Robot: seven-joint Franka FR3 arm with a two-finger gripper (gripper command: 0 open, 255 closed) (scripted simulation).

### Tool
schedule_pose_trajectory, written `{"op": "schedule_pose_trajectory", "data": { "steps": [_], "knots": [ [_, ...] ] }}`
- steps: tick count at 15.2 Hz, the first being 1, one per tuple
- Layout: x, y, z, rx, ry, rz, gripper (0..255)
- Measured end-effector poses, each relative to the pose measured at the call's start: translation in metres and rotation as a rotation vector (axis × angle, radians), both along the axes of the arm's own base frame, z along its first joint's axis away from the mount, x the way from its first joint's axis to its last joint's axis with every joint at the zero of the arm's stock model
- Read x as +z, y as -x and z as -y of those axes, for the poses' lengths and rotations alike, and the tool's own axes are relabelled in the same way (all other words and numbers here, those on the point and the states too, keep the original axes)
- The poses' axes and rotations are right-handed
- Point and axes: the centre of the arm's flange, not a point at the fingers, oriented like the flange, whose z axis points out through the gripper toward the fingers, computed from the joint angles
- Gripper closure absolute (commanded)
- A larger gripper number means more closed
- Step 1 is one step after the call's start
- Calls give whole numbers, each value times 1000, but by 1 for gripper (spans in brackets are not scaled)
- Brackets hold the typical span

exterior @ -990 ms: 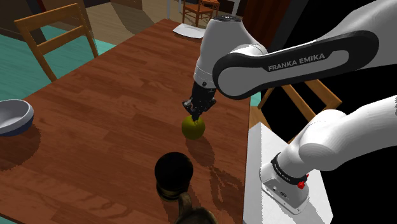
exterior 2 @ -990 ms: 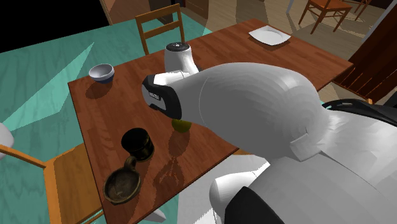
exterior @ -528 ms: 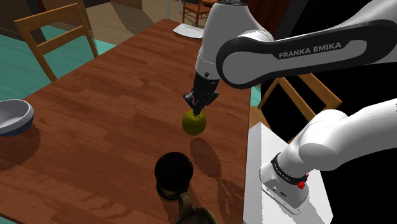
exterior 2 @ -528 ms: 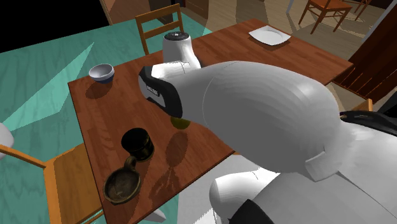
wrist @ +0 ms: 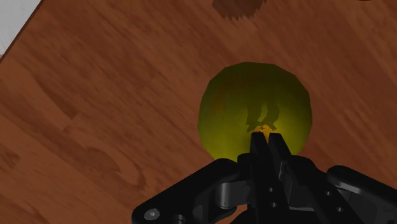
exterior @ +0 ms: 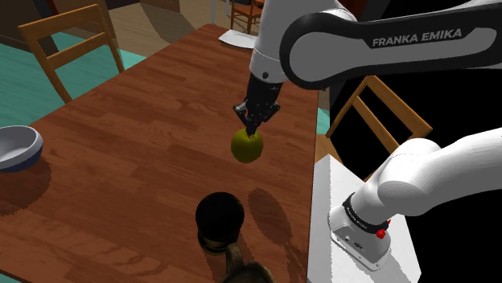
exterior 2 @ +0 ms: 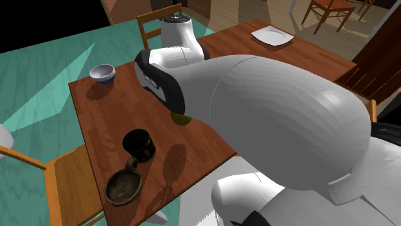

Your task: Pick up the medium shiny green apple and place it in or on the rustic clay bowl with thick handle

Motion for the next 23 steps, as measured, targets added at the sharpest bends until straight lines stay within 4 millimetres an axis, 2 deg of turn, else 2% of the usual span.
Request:
{"op": "schedule_pose_trajectory", "data": {
  "steps": [18,20,23],
  "knots": [
    [93,0,0,0,0,0,255],
    [100,11,-10,0,0,0,255],
    [105,38,-34,1,0,0,255]
  ]
}}
